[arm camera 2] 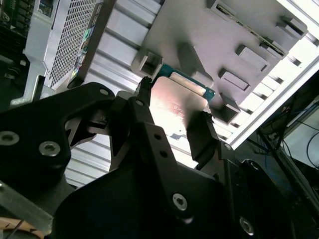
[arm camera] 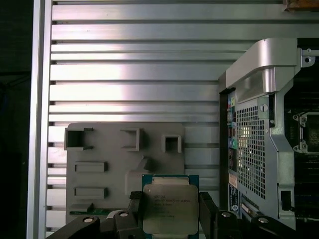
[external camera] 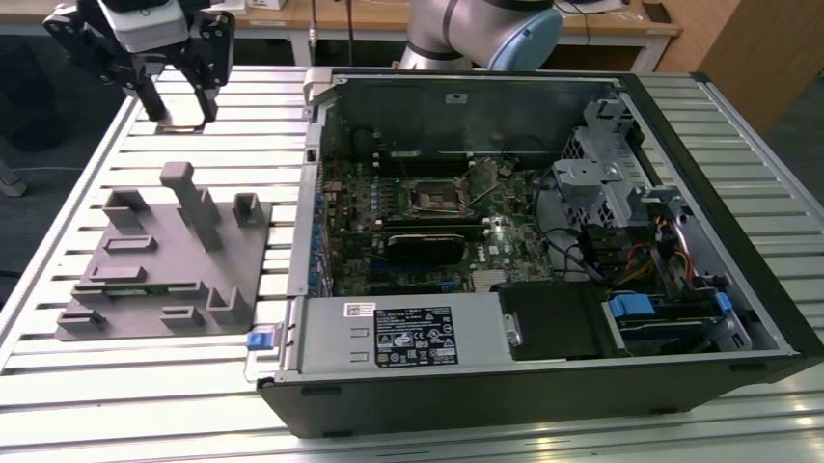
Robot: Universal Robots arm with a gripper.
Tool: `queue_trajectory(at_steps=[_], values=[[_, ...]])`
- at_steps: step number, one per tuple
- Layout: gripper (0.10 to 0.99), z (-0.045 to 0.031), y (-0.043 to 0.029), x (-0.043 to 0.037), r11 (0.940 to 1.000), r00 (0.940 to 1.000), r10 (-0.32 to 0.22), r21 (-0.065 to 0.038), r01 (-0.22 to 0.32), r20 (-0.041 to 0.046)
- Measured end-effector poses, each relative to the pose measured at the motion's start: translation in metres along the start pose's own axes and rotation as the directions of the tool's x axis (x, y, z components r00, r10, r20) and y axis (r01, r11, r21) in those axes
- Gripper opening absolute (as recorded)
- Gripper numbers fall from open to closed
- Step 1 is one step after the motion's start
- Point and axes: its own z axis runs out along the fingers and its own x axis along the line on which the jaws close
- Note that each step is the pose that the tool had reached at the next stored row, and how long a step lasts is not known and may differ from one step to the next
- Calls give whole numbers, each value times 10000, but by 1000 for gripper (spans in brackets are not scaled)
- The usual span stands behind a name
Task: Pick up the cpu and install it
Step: 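Pick up the cpu and move it towards the insertion slot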
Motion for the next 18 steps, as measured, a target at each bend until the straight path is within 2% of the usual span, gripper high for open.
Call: queue_trajectory(at_steps=[18], values=[[541, -3, 3, -194, 10000, 10000, 1, 0, -1, 0]])
